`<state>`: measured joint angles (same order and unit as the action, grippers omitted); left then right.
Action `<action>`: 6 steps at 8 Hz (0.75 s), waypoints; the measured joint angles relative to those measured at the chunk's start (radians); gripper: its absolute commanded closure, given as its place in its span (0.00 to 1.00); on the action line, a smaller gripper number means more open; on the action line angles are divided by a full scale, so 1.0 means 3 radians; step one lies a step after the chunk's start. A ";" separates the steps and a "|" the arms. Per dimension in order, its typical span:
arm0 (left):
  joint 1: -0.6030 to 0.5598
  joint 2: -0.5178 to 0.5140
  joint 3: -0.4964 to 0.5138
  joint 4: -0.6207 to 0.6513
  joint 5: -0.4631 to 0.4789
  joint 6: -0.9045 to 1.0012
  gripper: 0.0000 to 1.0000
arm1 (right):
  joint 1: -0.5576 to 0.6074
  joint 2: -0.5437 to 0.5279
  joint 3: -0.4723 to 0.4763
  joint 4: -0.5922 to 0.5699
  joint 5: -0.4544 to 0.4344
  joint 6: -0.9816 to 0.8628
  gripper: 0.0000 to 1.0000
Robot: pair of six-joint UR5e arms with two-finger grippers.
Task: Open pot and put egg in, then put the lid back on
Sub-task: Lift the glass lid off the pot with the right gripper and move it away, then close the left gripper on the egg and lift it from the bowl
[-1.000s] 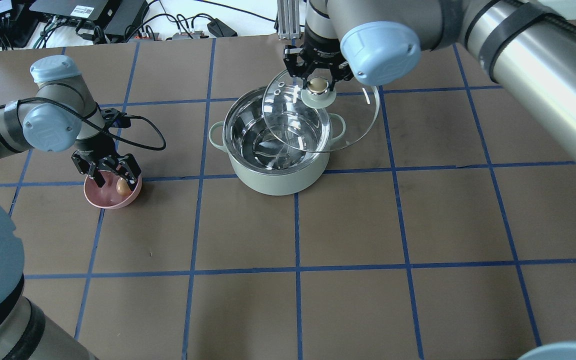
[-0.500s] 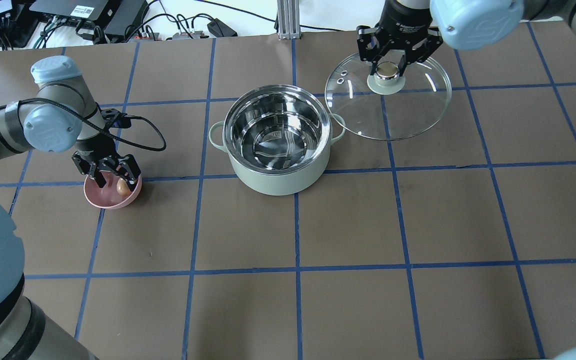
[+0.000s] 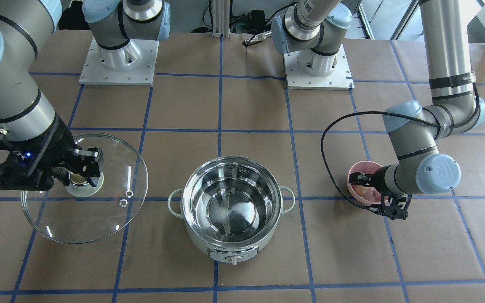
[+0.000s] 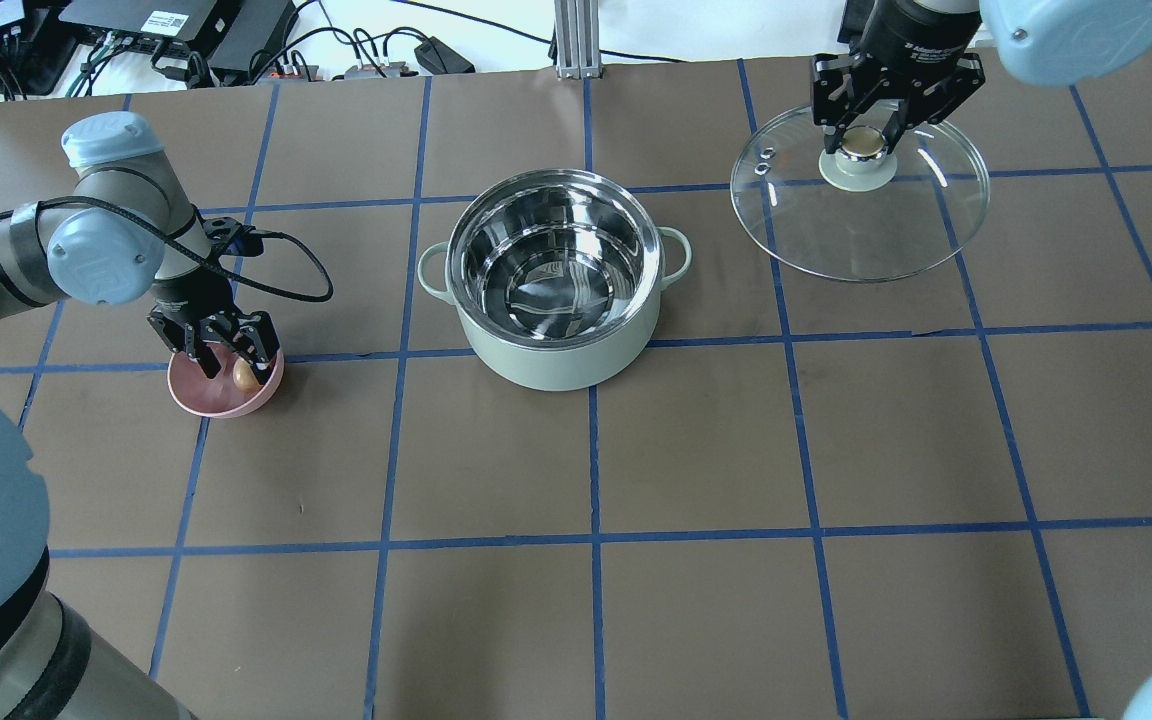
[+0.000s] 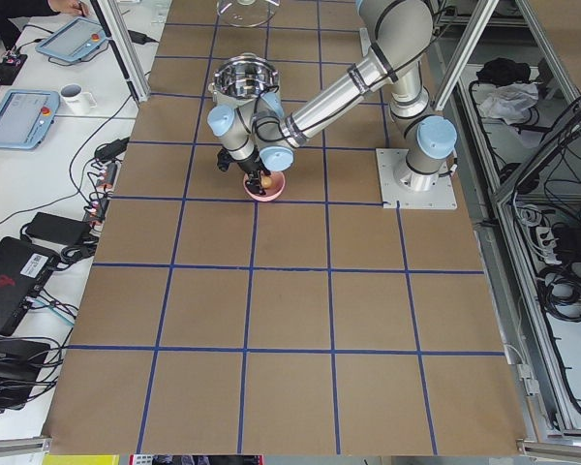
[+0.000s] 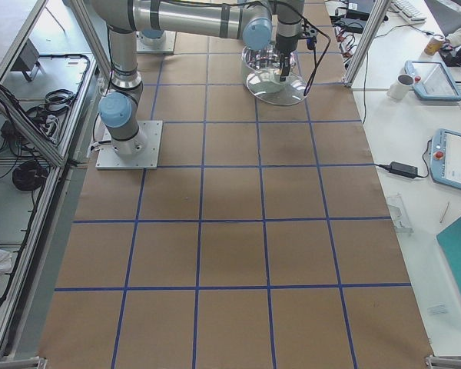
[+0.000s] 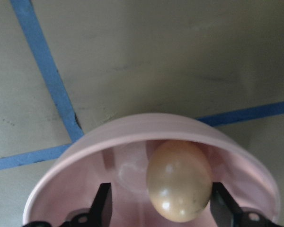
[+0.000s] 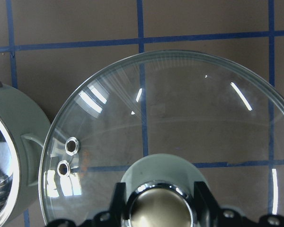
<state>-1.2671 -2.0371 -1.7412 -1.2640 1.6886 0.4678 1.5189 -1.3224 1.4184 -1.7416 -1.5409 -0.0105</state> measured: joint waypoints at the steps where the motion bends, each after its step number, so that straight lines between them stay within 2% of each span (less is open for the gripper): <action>1: 0.0000 0.0000 -0.0002 0.0000 -0.0016 0.0000 0.36 | -0.0056 -0.0012 0.0014 0.0015 0.0005 -0.0079 1.00; 2: 0.0000 -0.0003 -0.0003 0.0000 -0.0027 0.0000 0.54 | -0.0081 -0.0017 0.0019 0.0025 0.0007 -0.0123 1.00; 3: 0.0000 -0.0004 -0.0004 0.0000 -0.0031 0.0000 0.67 | -0.0095 -0.0018 0.0021 0.0029 0.0007 -0.0146 1.00; 4: 0.0000 -0.0004 -0.0004 0.0000 -0.0033 0.0000 0.73 | -0.0105 -0.0019 0.0022 0.0034 0.0007 -0.0174 1.00; 6: 0.0000 -0.0005 -0.0001 0.0000 -0.0031 0.0000 0.75 | -0.0129 -0.0020 0.0022 0.0063 -0.0012 -0.0280 1.00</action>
<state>-1.2670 -2.0385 -1.7414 -1.2640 1.6793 0.4679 1.4801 -1.3283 1.4250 -1.7226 -1.5446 -0.0946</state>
